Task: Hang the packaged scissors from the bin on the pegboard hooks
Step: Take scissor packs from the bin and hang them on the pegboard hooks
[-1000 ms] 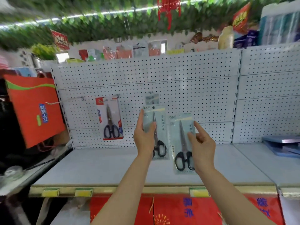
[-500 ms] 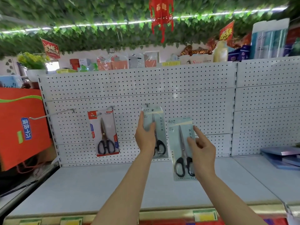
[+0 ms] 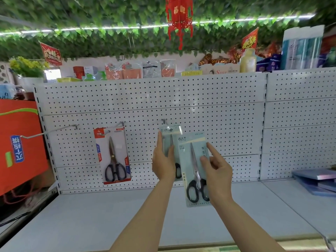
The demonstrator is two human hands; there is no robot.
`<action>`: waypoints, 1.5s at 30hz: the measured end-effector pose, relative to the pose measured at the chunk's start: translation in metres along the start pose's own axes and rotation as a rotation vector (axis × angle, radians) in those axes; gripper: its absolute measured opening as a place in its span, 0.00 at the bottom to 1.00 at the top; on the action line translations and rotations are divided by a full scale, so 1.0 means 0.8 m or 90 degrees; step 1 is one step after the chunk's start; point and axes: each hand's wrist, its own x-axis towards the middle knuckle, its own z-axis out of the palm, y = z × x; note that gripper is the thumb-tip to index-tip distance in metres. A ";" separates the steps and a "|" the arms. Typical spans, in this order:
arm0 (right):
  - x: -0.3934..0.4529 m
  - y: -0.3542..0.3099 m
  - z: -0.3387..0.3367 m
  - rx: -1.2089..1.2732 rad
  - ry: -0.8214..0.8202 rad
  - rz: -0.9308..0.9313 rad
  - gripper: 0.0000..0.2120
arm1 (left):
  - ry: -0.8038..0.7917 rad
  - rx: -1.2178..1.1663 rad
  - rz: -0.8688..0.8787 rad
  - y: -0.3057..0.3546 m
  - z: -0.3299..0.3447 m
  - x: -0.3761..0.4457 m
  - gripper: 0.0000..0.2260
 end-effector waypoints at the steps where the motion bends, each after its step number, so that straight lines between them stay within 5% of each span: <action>1: 0.001 0.003 0.006 0.000 -0.001 0.002 0.21 | -0.006 0.013 0.011 -0.005 -0.002 0.002 0.27; 7: 0.017 0.013 0.047 0.025 -0.013 0.023 0.20 | 0.056 -0.031 0.166 -0.004 -0.035 0.031 0.20; 13: 0.034 0.017 0.087 0.043 -0.001 0.033 0.20 | -0.102 0.080 0.319 0.032 -0.060 0.043 0.26; 36: 0.073 0.077 0.109 -0.094 -0.033 0.029 0.20 | -0.178 0.305 0.336 -0.001 -0.041 0.090 0.31; 45: 0.071 0.045 0.071 -0.406 -0.059 -0.171 0.25 | -0.185 0.386 0.415 0.011 -0.068 0.080 0.34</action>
